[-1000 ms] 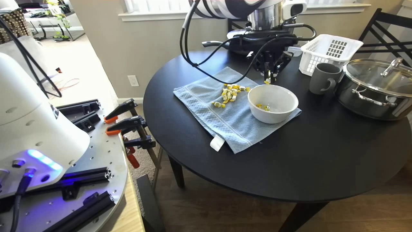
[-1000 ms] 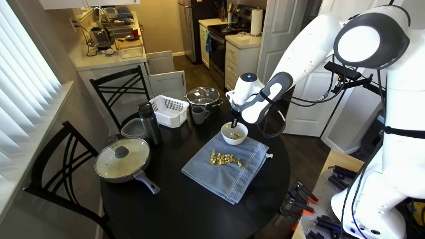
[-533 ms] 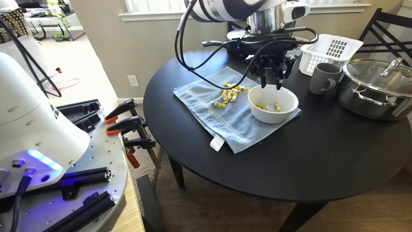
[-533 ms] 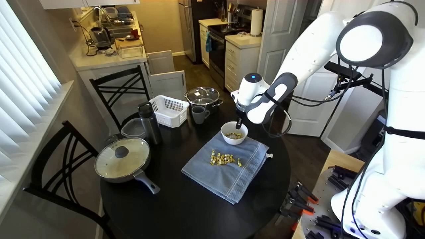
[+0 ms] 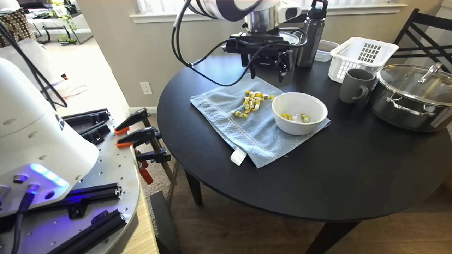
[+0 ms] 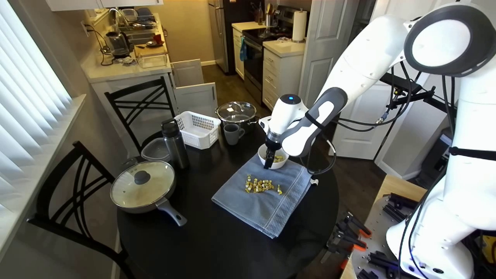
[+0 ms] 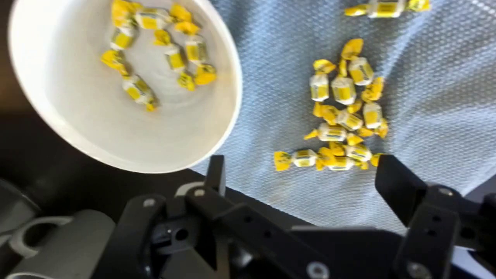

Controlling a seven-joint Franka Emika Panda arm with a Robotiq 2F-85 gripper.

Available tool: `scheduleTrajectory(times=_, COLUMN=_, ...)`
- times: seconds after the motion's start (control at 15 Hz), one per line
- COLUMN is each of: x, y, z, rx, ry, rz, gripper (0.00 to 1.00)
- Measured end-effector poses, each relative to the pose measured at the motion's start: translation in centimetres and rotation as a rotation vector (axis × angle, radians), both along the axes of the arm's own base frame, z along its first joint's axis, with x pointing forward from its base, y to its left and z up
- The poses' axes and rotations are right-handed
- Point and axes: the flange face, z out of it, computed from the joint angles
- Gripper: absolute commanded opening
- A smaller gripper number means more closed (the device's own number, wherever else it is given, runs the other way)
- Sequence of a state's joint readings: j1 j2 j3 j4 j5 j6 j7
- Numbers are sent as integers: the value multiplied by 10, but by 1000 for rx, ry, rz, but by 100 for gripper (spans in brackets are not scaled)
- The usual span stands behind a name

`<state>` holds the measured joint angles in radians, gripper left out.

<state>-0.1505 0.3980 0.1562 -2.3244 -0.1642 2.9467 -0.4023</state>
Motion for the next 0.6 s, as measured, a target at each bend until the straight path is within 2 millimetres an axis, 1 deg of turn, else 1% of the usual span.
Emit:
scheduleTrajectory(times=0.13, x=-6, y=24, z=-9, rx=31, ry=22, rz=46, gripper=100)
scheduleTrajectory(times=0.27, x=-11, y=40, z=-23, rx=48, ry=51, rz=72, gripper=100)
scheduleTrajectory(times=0.4, x=-16, y=47, z=-39, rx=58, ry=86, rz=83, gripper=100)
scheduleTrajectory(times=0.6, x=-21, y=49, z=-66, rx=69, ry=139, rz=81, gripper=100)
